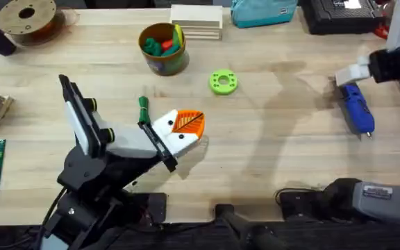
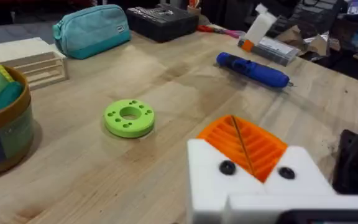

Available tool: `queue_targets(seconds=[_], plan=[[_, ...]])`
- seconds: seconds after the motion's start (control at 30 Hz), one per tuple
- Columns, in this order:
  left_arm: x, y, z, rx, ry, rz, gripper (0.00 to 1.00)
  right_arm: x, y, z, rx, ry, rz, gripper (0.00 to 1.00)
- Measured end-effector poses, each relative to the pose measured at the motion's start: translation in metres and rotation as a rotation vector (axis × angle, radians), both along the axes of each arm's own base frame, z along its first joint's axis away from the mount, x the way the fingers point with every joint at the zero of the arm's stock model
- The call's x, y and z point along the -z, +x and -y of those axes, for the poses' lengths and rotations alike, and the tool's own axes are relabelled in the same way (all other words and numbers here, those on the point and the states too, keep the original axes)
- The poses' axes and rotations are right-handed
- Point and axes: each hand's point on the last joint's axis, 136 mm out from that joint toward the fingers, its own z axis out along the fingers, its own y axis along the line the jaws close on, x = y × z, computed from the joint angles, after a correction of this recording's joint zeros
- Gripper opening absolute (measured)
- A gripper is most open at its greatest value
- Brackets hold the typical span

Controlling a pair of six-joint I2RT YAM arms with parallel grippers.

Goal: Pick up the gripper from the table and insert it into the empty holder that is missing its gripper. Then pick up a screw, insert it into the mounting hole, and use the screwdriver to tighten it. Finally, clean up the table by picking up the vegetable and placing it into the bucket.

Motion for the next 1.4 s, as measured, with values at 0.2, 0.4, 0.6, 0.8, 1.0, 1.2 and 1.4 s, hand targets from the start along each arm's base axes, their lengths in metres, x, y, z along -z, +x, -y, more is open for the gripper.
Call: queue_targets(seconds=[0.2,0.4,0.6,0.8,1.0,1.2,1.4], plan=[[0.0,0.0,0.0,0.0,0.0,0.0,0.009,0.028,-0.005,0.023,-0.029,0.003,-0.085,0.907],[0.0,0.0,0.0,0.0,0.0,0.0,0.009,0.051,0.006,0.037,-0.038,0.0,-0.1,0.909],[0.0,0.0,0.0,0.0,0.0,0.0,0.009,0.085,0.017,0.041,-0.046,0.027,-0.133,0.893],[0.0,0.0,0.0,0.0,0.0,0.0,0.009,0.101,0.026,0.038,-0.057,0.068,-0.124,0.806],[0.0,0.0,0.0,0.0,0.0,0.0,0.009,0.101,0.034,0.04,-0.06,0.067,-0.091,0.766],[0.0,0.0,0.0,0.0,0.0,0.0,0.009,0.1,0.039,0.04,-0.062,0.071,-0.071,0.773],[0.0,0.0,0.0,-0.001,0.0,0.0,0.009,0.1,0.048,0.042,-0.071,0.068,-0.034,0.497]])
